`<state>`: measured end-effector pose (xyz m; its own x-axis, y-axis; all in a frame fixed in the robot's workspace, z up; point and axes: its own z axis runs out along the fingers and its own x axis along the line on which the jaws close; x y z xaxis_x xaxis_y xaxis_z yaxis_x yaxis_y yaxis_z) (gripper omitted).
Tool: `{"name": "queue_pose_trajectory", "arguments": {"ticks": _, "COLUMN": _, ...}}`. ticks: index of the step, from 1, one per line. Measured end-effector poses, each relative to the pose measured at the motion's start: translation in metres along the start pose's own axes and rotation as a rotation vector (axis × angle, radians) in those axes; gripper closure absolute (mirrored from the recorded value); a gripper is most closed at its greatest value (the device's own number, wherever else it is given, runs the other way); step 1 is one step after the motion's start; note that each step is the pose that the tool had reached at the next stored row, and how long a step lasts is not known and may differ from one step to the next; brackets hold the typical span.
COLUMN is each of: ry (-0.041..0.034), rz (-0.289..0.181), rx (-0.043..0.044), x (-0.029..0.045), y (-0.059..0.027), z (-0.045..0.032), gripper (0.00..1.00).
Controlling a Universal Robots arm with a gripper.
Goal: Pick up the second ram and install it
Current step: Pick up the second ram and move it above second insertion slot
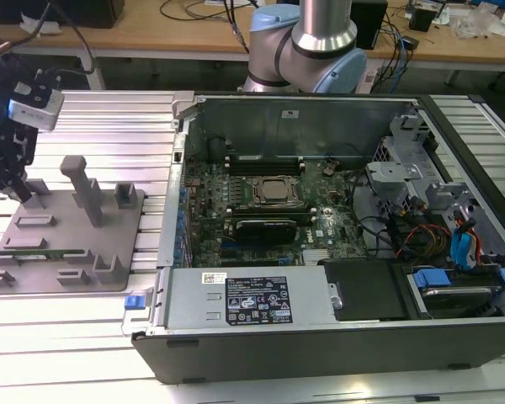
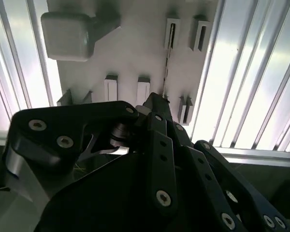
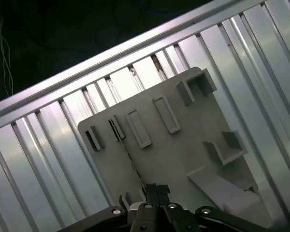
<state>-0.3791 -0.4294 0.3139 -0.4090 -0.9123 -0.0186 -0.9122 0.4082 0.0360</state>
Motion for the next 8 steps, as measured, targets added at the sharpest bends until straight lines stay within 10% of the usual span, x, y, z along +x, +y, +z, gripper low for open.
{"name": "queue_pose_trajectory", "arguments": {"ticks": 8, "ry": 0.007, "rz": -0.194, "rx": -0.0035, "x": 0.0, "y": 0.0, "z": 0.0004, "gripper": 0.92}}
